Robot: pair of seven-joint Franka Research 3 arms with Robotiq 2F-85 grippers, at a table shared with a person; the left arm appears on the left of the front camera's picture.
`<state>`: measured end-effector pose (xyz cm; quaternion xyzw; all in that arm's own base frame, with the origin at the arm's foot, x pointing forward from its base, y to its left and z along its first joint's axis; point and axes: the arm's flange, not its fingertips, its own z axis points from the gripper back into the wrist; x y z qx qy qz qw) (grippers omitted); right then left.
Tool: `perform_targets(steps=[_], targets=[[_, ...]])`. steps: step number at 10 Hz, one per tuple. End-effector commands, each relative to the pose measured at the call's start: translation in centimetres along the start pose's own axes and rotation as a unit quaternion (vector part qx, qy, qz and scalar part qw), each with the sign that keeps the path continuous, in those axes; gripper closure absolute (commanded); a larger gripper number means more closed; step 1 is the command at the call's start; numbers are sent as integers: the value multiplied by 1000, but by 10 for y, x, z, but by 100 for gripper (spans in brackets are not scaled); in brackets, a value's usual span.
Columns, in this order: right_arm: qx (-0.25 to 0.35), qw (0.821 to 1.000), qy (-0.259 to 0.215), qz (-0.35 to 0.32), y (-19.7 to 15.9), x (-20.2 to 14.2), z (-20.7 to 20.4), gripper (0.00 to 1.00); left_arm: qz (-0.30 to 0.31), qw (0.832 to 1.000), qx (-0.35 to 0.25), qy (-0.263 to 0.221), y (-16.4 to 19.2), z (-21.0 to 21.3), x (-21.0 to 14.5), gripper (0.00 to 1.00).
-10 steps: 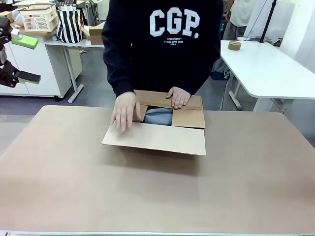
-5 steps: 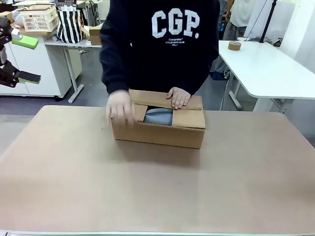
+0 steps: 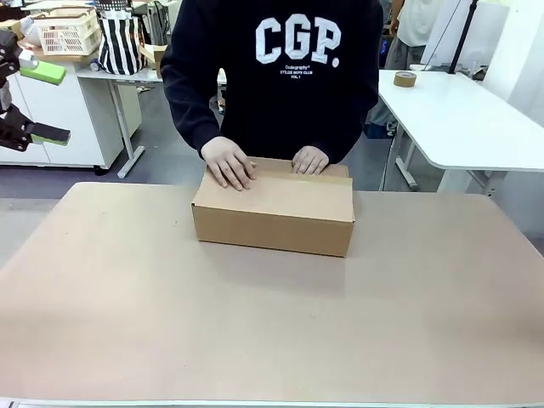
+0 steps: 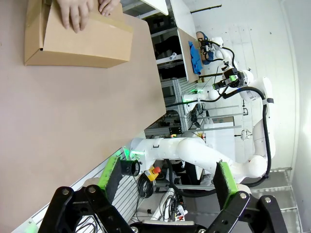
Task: Pack the gift set into the box.
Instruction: Press and hold the closed box until the human finishes sealing it.
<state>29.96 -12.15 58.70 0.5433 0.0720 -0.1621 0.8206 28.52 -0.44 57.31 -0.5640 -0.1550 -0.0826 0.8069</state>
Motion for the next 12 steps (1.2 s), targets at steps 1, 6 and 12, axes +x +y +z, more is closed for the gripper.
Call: perform_targets(steps=[1,6,12], targets=[[-1,1000,3,3,2,-1,2,0,-7,1000,0,8,0,3,1,0],[-1,1000,3,3,2,-1,2,0,-7,1000,0,8,0,3,1,0],[-1,1000,3,3,2,-1,2,0,-7,1000,0,8,0,3,1,0]])
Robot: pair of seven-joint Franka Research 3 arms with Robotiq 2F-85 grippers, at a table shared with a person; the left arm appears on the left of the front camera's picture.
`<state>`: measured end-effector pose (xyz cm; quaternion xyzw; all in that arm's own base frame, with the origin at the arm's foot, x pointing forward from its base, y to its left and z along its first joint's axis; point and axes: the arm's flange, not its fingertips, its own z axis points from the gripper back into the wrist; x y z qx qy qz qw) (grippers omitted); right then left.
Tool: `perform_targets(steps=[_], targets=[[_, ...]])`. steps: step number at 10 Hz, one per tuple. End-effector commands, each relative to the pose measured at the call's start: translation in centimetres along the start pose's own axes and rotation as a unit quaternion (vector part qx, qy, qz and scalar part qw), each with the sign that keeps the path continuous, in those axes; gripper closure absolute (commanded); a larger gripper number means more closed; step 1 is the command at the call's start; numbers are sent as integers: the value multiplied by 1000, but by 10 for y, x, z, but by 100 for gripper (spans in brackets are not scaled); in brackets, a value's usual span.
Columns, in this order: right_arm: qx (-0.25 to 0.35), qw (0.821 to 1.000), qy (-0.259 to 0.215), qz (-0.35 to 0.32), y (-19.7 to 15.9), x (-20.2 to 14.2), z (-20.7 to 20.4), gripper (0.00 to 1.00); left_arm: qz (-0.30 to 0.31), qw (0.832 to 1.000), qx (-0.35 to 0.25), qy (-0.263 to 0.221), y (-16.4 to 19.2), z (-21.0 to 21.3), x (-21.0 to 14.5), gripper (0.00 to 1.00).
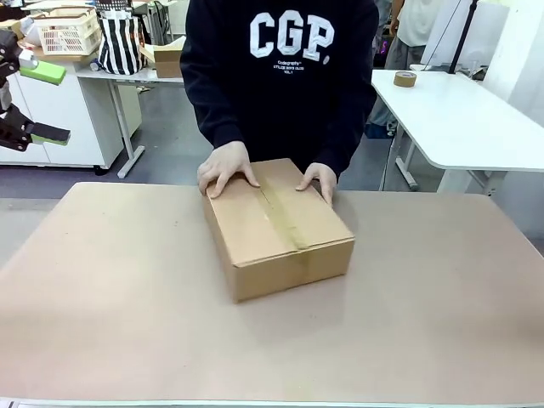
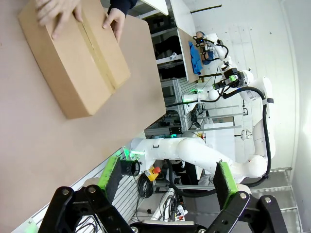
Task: Pack the gift set into the box.
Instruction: Press and hold the closed box until the human finishes sealing it.
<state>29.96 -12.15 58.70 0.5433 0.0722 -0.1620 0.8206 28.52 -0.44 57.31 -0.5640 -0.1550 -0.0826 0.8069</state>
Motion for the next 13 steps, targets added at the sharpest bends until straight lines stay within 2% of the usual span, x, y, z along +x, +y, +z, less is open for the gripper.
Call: perform_targets(steps=[1,13], targets=[[-1,1000,3,3,2,-1,2,0,-7,1000,0,8,0,3,1,0],[-1,1000,3,3,2,-1,2,0,-7,1000,0,8,0,3,1,0]])
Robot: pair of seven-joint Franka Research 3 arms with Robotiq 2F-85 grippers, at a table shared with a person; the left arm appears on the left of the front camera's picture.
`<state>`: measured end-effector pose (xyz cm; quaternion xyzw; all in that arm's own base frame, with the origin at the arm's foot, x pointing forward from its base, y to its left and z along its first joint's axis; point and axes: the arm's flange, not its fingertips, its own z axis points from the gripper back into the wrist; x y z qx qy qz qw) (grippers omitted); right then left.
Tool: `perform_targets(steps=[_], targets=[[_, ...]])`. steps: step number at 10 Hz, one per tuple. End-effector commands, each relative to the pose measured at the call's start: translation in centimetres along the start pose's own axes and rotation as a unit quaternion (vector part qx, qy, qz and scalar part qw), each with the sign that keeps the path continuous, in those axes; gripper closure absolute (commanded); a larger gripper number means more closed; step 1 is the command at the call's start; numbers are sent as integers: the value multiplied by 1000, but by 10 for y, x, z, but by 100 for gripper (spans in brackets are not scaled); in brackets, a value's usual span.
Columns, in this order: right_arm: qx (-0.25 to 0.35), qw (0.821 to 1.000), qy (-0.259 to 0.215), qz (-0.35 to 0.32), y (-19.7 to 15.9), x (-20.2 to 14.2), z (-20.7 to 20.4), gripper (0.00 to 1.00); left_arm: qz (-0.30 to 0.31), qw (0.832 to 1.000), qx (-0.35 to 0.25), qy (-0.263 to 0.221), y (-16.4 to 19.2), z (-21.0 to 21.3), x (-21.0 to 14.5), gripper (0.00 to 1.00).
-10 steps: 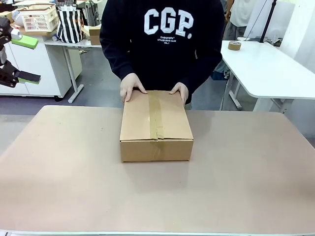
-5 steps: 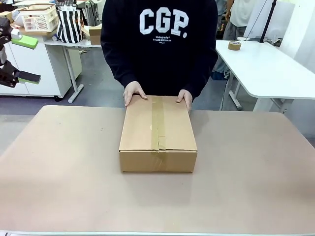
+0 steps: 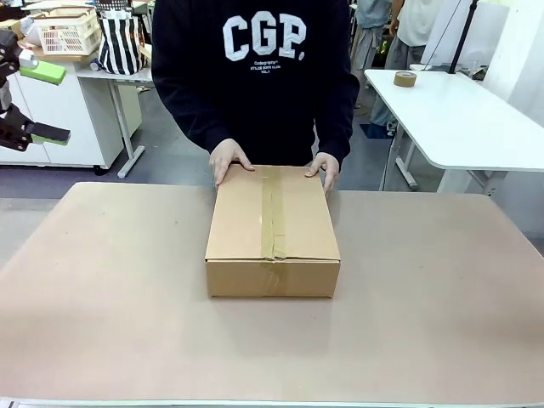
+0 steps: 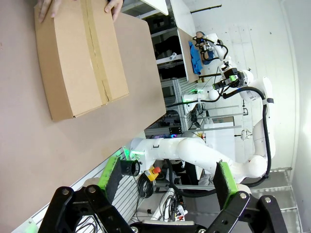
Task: Pack the gift set into the box.
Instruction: Press and hold the closed box until the human finishes sealing it.
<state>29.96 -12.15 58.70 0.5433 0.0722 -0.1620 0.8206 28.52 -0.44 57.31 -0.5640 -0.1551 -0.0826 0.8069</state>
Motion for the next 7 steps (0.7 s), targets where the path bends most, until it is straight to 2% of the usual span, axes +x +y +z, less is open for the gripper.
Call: perform_targets(steps=[1,7], targets=[[-1,1000,3,3,2,-1,2,0,-7,1000,0,8,0,3,1,0],[-1,1000,3,3,2,-1,2,0,-7,1000,0,8,0,3,1,0]])
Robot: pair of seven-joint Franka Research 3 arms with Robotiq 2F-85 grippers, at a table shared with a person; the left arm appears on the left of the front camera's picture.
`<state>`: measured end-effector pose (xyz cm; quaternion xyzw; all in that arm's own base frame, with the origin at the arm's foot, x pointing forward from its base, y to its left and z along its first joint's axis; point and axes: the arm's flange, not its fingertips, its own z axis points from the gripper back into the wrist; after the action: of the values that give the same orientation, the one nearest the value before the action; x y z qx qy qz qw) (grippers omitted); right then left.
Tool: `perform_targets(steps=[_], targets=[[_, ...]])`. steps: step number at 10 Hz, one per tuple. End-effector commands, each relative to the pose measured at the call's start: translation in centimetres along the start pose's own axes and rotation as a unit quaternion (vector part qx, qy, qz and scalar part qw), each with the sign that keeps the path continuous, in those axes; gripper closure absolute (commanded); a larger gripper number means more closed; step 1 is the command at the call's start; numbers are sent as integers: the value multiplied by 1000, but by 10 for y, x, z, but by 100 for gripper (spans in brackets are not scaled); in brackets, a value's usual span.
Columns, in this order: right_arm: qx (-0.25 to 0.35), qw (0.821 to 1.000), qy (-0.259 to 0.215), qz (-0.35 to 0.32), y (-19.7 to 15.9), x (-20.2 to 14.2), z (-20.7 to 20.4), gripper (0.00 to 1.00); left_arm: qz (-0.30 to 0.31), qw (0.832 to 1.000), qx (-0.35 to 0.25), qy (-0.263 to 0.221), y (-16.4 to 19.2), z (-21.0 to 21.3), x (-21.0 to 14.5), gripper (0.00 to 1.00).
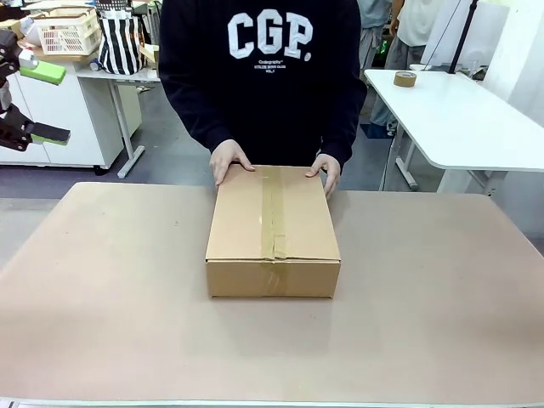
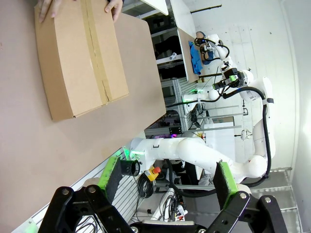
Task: Pack the gift set into the box.
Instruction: Press and hold the closed box until the human finishes sealing it.
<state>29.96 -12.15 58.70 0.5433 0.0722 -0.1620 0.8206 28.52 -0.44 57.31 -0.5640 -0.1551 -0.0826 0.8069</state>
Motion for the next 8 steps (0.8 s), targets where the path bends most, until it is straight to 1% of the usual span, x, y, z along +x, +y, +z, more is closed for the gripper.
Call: perform_targets(steps=[1,8], targets=[[-1,1000,3,3,2,-1,2,0,-7,1000,0,8,0,3,1,0],[-1,1000,3,3,2,-1,2,0,-7,1000,0,8,0,3,1,0]])
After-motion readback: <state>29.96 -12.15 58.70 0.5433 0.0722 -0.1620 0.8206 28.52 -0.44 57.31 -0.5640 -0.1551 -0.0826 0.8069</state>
